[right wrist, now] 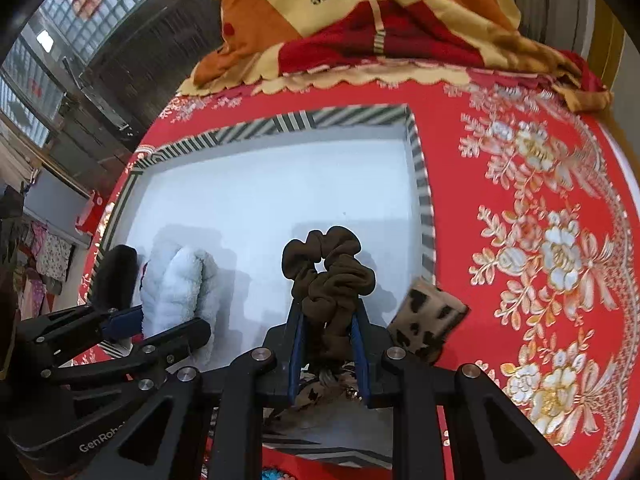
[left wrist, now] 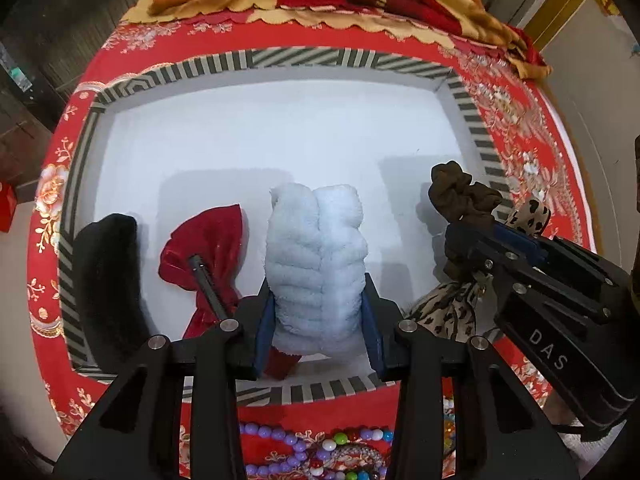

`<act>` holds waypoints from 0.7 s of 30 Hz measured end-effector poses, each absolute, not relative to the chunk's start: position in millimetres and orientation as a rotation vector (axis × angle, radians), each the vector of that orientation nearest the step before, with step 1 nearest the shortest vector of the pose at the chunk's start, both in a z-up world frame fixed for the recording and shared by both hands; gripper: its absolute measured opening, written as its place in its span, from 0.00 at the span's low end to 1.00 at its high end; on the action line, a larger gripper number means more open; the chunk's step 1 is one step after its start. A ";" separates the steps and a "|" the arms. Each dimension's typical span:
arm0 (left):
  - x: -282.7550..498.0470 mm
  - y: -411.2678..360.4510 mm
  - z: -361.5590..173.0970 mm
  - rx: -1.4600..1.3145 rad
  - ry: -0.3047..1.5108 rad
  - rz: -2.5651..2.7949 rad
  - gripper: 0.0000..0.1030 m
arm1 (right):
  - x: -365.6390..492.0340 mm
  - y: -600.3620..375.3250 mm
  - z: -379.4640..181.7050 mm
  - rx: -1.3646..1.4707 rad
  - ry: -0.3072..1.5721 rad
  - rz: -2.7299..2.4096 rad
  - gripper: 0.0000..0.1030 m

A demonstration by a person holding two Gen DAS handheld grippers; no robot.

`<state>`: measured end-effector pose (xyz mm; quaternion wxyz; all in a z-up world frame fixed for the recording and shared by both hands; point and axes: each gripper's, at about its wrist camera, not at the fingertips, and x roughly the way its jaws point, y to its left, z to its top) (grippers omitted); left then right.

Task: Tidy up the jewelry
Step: 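Carry both scrunchies into the tray and open the right tool beside the red bow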

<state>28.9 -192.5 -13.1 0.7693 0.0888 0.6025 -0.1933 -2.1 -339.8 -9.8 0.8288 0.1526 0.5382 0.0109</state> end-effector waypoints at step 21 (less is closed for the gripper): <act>23.6 -191.4 -14.7 0.188 1.315 -0.408 0.50 | -31.7 -344.6 20.7 0.340 1.109 0.009 0.40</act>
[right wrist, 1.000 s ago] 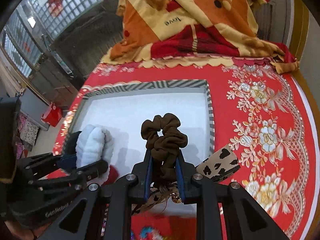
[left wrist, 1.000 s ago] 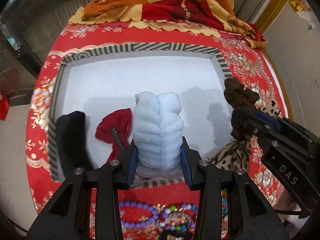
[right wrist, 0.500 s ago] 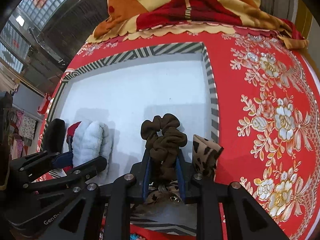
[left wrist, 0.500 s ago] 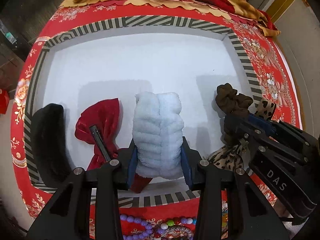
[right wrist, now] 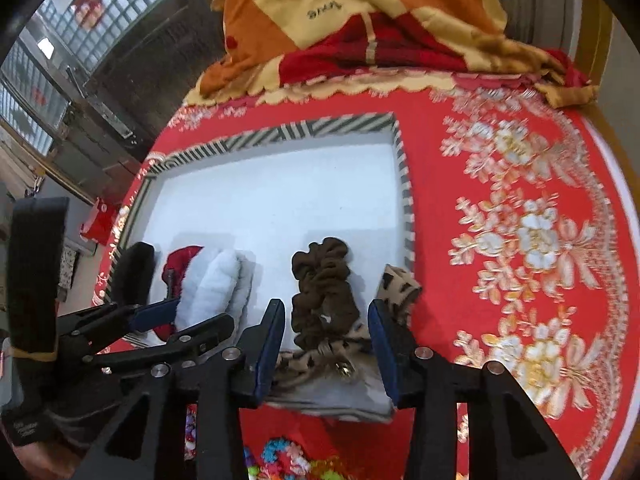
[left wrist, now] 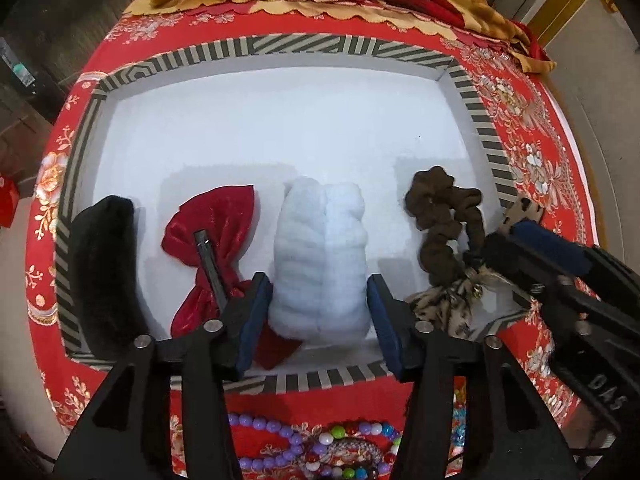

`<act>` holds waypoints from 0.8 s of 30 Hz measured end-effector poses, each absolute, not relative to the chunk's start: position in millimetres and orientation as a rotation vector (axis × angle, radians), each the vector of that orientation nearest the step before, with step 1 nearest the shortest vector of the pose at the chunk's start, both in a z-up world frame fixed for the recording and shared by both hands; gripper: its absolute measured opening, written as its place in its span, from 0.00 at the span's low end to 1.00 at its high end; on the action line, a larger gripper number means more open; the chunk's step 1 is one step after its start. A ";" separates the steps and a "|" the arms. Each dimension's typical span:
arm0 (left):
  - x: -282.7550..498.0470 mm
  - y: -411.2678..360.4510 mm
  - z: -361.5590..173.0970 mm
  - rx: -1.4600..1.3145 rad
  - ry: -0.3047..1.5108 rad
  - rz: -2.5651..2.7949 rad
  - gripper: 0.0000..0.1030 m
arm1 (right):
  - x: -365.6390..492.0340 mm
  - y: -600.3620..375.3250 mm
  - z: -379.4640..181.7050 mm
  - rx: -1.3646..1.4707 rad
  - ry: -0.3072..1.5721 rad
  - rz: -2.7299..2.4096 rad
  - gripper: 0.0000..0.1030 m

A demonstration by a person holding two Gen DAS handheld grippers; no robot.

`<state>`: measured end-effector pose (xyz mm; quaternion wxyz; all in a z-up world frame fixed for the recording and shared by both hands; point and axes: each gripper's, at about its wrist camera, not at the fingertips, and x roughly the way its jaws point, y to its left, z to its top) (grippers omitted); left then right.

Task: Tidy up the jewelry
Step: 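Carry both scrunchies into the tray and open the right tool beside the red bow, then open the left tool to release the white scrunchie in the tray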

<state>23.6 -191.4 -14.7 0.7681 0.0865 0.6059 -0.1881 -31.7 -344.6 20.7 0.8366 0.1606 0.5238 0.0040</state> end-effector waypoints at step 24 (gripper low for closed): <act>-59.5 -124.7 54.1 0.157 1.152 -0.370 0.51 | -137.2 -315.4 74.5 0.341 1.005 -0.024 0.41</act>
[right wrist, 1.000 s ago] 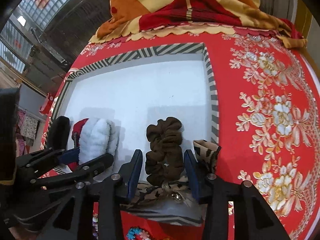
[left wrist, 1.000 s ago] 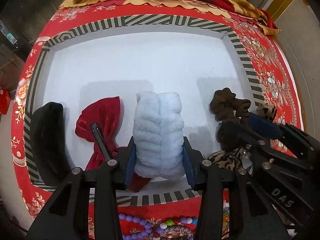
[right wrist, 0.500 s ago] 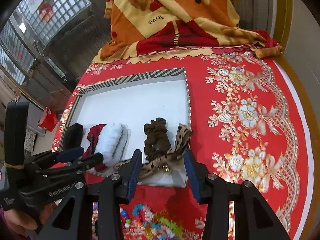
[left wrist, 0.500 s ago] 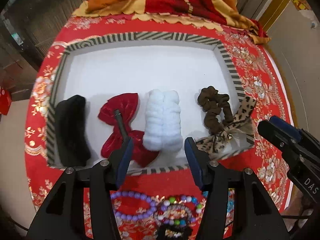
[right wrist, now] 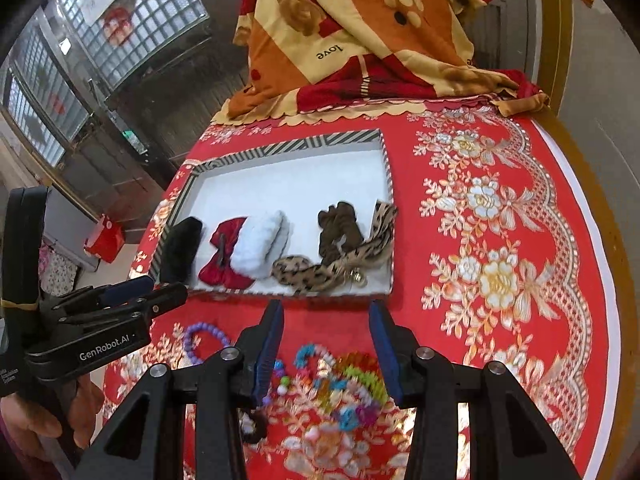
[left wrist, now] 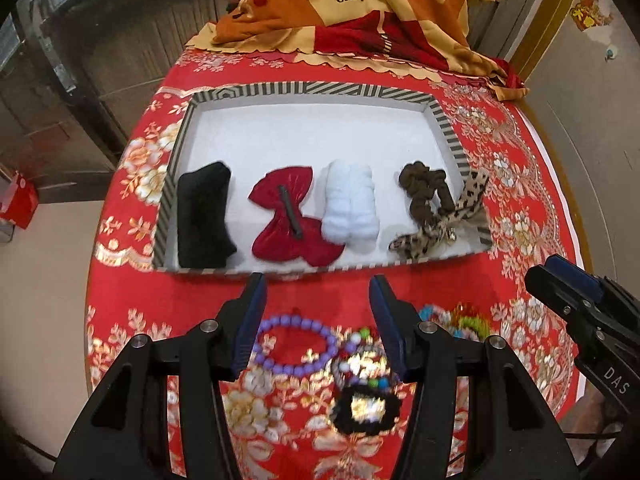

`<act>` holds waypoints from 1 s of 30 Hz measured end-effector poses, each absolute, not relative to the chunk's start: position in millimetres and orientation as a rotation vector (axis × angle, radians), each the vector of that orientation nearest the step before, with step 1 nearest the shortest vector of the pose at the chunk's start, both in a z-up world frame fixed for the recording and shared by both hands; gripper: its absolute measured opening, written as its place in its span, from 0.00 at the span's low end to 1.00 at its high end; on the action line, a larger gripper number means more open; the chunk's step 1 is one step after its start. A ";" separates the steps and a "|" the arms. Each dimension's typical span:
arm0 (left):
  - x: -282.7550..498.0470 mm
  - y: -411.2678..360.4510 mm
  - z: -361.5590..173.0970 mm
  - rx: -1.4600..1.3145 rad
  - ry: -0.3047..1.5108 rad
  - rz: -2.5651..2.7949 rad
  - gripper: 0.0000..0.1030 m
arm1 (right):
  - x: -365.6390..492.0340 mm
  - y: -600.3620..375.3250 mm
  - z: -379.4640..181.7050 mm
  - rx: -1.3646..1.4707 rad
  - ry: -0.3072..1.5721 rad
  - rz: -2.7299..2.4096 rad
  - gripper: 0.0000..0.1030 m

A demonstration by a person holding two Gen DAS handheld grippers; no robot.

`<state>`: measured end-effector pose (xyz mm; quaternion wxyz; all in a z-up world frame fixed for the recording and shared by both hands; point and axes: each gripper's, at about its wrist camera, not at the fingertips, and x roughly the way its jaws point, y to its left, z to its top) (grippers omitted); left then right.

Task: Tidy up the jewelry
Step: 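Open the left tool to release the white scrunchie in the tray, then move the left tool to the black scrunchie and close on it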

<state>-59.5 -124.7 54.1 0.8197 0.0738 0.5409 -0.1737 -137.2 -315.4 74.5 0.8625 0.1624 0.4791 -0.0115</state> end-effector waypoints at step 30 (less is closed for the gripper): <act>-124.5 -93.4 50.5 0.138 1.175 -0.340 0.51 | -197.4 -287.8 64.4 0.324 1.033 0.012 0.44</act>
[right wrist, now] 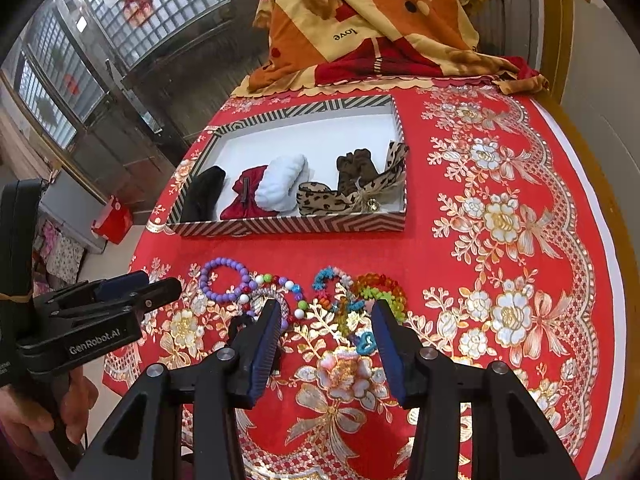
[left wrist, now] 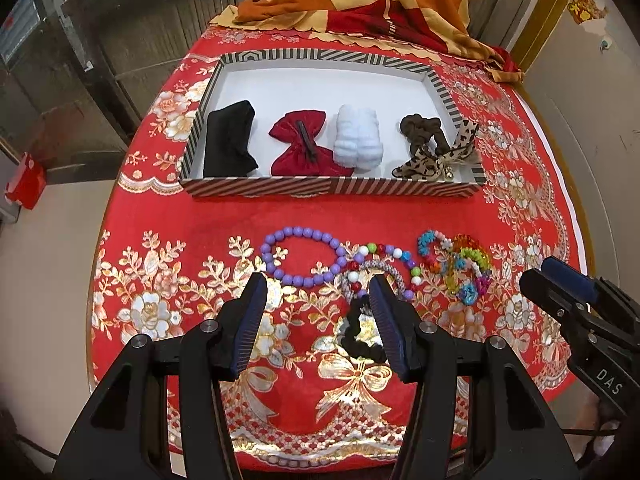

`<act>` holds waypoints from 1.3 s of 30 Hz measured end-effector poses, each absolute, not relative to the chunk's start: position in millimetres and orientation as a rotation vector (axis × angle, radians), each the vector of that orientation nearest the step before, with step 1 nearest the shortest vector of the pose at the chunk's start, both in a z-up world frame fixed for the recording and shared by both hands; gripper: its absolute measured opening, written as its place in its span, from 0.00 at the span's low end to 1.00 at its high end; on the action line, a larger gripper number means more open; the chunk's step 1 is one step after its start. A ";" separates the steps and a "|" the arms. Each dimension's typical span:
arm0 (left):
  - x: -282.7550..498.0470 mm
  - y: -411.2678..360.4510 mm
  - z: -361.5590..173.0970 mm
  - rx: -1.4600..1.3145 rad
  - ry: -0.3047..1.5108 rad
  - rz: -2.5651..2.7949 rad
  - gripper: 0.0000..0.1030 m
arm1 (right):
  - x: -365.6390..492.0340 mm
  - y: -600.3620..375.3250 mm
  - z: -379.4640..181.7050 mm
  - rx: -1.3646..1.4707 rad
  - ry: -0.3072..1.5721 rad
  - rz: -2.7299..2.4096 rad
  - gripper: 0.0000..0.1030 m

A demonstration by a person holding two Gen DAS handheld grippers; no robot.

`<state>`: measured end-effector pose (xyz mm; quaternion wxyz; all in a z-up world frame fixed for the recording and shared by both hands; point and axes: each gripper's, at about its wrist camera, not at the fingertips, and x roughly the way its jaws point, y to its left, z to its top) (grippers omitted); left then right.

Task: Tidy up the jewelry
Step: 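Move the left tool to the black scrunchie and close on it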

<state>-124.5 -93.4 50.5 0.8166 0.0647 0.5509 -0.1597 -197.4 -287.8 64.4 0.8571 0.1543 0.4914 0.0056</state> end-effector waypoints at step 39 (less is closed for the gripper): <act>-137.9 -105.6 -26.6 0.144 1.382 -0.449 0.55 | -182.2 -327.5 -11.9 0.396 1.128 -0.032 0.37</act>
